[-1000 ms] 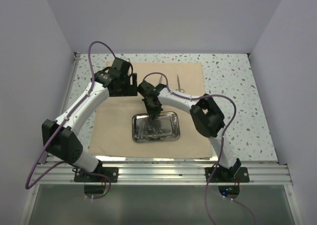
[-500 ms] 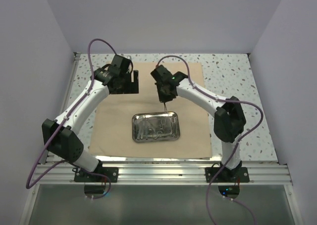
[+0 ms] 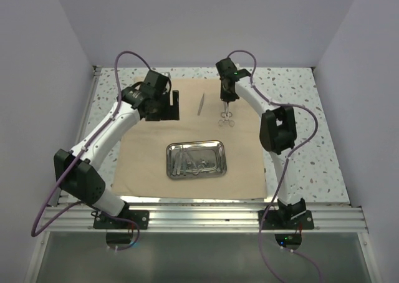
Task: Open and lay out the surgical kit
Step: Place the medical item in the surgical kit, then pick up the medical item from the container.
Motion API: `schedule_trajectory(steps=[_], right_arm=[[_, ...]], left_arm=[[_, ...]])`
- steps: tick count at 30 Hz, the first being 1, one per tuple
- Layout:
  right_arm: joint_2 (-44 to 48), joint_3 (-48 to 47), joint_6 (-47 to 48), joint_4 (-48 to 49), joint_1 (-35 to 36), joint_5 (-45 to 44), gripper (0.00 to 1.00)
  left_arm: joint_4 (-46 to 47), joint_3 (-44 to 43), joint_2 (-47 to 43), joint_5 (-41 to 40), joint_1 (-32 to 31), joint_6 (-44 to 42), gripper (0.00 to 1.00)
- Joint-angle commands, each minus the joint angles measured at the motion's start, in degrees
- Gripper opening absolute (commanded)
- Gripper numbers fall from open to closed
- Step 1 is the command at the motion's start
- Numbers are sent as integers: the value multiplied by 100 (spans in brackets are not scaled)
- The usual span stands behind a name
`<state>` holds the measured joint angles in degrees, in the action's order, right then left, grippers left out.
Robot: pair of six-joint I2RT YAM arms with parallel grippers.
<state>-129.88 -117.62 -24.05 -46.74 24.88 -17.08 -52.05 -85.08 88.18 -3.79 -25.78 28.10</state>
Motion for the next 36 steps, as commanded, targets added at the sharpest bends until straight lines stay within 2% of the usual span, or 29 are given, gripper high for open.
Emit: schedule_trajectory(steps=[1,5,6,7,8,10,11,13,15,16,18,19,25,27,30,34,36], right_arm=[[-545,-1057,85,130,-45,-181,0],[-1328,-2228,59,-72,-80,-392,0],[-1451,-2369,59,-81,-106,-471,4],[-1565,-2475,59,-46,-133,-498,21],[-1566,-2441,50,7,-159,-515,65],[-1470,-2162,50,95,-203,-524,85],[-1269,-2029,24,86,-212,-559,87],[-900,-1339,32,191,-221,-560,89],[-137,-748,-38,314,-212,-603,90],[171,-14,-64,463,-212,-560,90],[1181,754,-161,534,-212,-516,90],[1515,1533,-248,578,-212,-463,90],[4416,4426,-565,667,-151,371,89],[5240,4974,-609,509,-116,625,88],[5894,5319,-653,114,-80,855,88],[6711,5233,-487,-588,-80,821,88],[6818,5040,-399,-905,-19,707,88]], left_arm=[[-156,-193,41,186,-286,204,78],[-279,-272,103,151,-577,354,78],[-305,-290,103,177,-629,380,78],[-323,-299,111,194,-656,433,78],[-323,-299,112,195,-691,451,77],[-323,-264,85,168,-735,512,78],[-314,-238,85,142,-788,539,77],[-209,-80,85,124,-841,626,77],[-61,122,103,107,-946,714,76],[-7,193,129,89,-999,837,75],[81,324,173,-50,-1218,1004,73],[99,369,260,-104,-1297,1187,72],[134,817,507,-640,-1834,2023,65],[309,1018,594,-771,-1869,2199,64],[634,1230,822,-834,-1869,2349,63],[942,1248,1244,-799,-1869,2481,63],[1109,1213,1455,-799,-1869,2516,62]])
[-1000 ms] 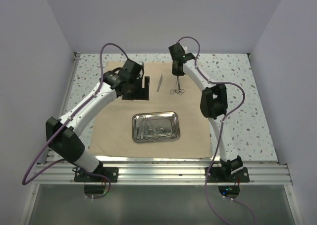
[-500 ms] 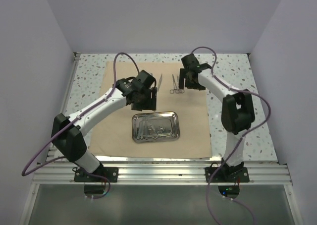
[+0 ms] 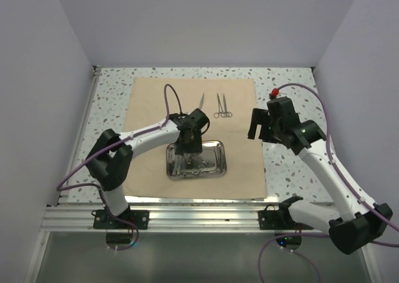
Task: Open and lay out the surgical kit
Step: Pick up the medical item from the container.
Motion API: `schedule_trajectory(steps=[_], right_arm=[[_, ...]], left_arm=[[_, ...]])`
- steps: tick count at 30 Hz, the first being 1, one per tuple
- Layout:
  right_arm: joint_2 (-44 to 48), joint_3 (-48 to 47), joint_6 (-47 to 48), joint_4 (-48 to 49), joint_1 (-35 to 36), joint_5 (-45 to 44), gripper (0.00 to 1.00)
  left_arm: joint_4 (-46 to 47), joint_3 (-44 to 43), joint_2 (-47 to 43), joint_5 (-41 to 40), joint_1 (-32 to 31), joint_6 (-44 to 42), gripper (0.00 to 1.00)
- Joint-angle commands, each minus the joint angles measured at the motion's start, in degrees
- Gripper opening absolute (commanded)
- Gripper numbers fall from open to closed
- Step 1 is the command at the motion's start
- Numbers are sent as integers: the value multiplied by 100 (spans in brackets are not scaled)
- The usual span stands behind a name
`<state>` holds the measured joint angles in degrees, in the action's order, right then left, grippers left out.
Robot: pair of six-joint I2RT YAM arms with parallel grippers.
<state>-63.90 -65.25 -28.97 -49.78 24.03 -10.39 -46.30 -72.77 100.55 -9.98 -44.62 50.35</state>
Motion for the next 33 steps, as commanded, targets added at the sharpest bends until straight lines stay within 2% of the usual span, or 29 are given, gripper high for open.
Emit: schedule_trajectory(steps=[1,12,27,33], right_arm=[[211,-277,180,-690,110,-32,88],[527,-532,-126,-1007,137,-200,88],[334,-453,-205,-1069,137,-191,87],[211,-567,-293,-1025,137,-305,87]], left_arm=[[639,-35,289,-154,6,300,62],[701,-483,1097,-365,32,379,60],[1097,-642,1633,-417,243,81,57],[1229,-431,1757,-365,401,-25,49]])
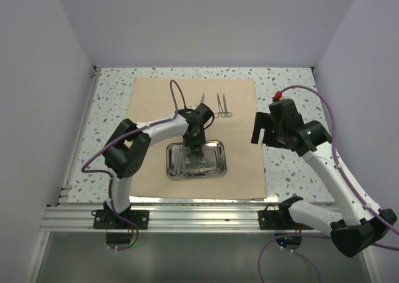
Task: Open and lay out the surgical kit
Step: Pick up the medical item from the container.
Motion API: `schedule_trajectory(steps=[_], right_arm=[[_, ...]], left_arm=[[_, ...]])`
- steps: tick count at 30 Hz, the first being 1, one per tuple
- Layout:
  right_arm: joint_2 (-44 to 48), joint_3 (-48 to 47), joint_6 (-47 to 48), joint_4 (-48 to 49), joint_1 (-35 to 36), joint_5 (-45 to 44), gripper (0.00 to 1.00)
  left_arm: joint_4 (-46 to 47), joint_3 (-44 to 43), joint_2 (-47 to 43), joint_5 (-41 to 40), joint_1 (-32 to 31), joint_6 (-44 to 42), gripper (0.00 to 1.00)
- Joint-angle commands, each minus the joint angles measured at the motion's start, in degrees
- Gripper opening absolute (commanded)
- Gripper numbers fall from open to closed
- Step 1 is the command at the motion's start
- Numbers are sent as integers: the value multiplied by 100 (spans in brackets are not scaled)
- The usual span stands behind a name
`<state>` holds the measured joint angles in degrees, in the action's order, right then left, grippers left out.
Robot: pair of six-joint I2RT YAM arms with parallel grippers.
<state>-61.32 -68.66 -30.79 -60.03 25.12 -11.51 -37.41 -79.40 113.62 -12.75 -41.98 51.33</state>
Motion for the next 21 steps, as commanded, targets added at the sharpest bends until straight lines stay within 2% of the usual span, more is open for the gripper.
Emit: schedule_trajectory(steps=[1,3,6,7,9,10,14,21], right_arm=[[-55,-226,-112,0,19,-229,87],[-99,-235,-94,-17,27,-290,88],[-152,-209,-94,17,28,-326,88],[-178,-191,-103,26,28,-326,88],[-196,-183,-112,35,27,-326,88],[-231,-182,-112,61,28,-326,88],[-337,-182,-138,141,28,-300,88],[-407,-227,-121,246,28,-299,87]], left_arm=[[339,249,459,-87,137,-132,47],[366,389,477,-43,128,-123,44],[480,609,520,1,137,-123,34],[497,644,547,10,128,-141,23],[559,706,643,36,137,-185,13],[585,715,670,53,137,-202,1],[621,715,679,106,128,-308,0],[59,136,-155,-113,137,-510,0]])
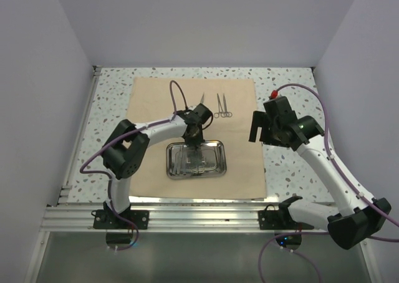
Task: Open and lay out the surgical kit
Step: Pick up the medical item from the container, then place the medical item in the surgical kit.
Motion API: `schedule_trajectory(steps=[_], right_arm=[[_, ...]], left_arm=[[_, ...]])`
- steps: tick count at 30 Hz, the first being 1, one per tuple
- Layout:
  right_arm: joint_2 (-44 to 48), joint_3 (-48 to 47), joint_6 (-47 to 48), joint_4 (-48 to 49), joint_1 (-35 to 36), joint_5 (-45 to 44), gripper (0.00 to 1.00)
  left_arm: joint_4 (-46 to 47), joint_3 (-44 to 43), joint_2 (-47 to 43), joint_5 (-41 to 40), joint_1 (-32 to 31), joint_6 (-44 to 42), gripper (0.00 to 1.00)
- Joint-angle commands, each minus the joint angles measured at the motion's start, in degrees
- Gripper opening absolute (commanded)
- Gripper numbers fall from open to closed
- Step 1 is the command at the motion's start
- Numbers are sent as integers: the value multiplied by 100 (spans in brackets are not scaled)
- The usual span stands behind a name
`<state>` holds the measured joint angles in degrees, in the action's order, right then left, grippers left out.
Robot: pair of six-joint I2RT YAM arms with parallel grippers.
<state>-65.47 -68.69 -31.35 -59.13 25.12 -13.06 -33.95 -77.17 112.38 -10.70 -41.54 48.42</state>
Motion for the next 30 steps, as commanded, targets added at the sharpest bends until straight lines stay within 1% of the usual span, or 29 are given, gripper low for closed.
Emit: schedule_trajectory(steps=[1,5,10,11,13,15,16,17,19,23,27,28,30], right_arm=[[8,-207,-55,191,19,-144,87],[-1,-110,-55,297,19,-127,87],[-79,-110,-20,376,28,-144,87],[-97,-119,-11,385,28,-153,87],[-141,-171,24,376,28,-206,87],[-167,-233,42,367,19,-241,87],[-185,-250,59,324,27,-302,87],[-185,-277,68,297,19,-320,87],[-168,-338,51,166,28,-434,87],[-36,-374,-2,-1,19,-627,86],[17,-435,-46,-300,19,-689,86],[26,-444,-55,-335,19,-698,86],[61,-426,-73,-423,19,-689,85]], left_arm=[[-374,-201,-101,-354,93,-228,0],[-822,-964,-286,-415,93,-281,0],[-1008,-1792,-190,-407,93,-421,0],[-1069,-2124,-129,-407,85,-448,0],[-1096,-2451,117,-415,93,-527,0],[-1113,-2987,459,-433,102,-623,0],[-1079,-3389,600,-424,128,-650,0],[-1035,-3584,853,-424,146,-720,0],[-772,-4075,1118,-424,190,-782,0],[-165,-4726,1829,-381,313,-826,0],[617,-5036,2332,-249,445,-773,0],[931,-5097,2420,-231,454,-764,0],[1319,-5115,2622,-196,463,-773,0]])
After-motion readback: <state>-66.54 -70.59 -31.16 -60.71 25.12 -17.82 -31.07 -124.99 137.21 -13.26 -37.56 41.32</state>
